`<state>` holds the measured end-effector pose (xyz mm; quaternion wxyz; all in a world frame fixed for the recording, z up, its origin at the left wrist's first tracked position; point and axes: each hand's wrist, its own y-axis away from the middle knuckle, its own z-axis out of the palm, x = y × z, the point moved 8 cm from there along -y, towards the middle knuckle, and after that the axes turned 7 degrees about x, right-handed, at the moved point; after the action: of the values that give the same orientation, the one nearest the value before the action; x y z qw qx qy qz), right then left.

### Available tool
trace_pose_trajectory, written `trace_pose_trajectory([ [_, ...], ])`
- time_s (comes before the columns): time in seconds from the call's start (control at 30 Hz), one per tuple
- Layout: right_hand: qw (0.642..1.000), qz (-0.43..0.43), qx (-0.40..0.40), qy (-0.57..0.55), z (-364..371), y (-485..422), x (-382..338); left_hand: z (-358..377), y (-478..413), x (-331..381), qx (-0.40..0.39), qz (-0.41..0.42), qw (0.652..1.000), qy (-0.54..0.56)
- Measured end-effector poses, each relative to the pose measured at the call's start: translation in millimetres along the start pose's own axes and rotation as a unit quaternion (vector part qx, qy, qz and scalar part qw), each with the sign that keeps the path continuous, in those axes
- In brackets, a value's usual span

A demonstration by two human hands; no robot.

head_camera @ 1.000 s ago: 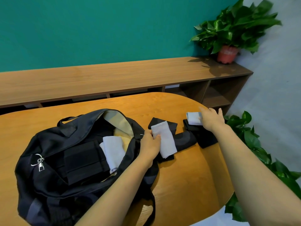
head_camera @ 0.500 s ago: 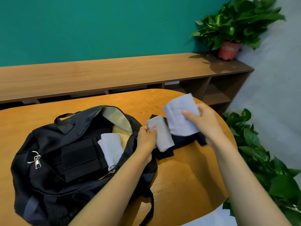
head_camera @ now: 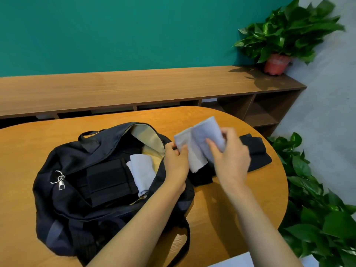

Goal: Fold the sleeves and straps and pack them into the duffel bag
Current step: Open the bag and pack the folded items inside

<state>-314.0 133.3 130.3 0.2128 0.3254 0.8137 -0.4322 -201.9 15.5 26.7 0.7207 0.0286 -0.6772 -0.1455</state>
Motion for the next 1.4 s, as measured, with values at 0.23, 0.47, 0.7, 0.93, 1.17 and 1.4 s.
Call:
trace_pose_trajectory([
  [0.23, 0.957, 0.123, -0.137, -0.223, 45.5, 24.3, 13.4, -3.1, 5.2, -0.3, -0.049, -0.025, 0.998, -0.015],
  [0.47, 0.965, 0.133, -0.179, -0.134, 72.4, 43.6, 13.0, -12.8, 23.3, 4.4, -0.095, -0.051, 0.993, 0.042],
  [0.7, 0.942, -0.187, -0.265, 0.089, 65.1, 71.3, -50.3, -48.9, 10.5, 18.0, -0.052, -0.081, 0.995, 0.012],
  [0.93, 0.942, -0.126, -0.310, -0.004, 89.3, 90.0, -66.3, -80.0, 9.9, 38.6, -0.097, -0.078, 0.990, -0.062],
  [1.17, 0.959, -0.024, -0.244, -0.144, 98.5, 81.8, -81.2, -150.9, -1.0, 64.8, -0.035, 0.243, 0.841, -0.482],
  [1.4, 0.906, -0.182, -0.347, 0.163, 149.6, 139.3, -115.7, -195.9, -6.7, 47.3, -0.006, 0.256, 0.829, -0.497],
])
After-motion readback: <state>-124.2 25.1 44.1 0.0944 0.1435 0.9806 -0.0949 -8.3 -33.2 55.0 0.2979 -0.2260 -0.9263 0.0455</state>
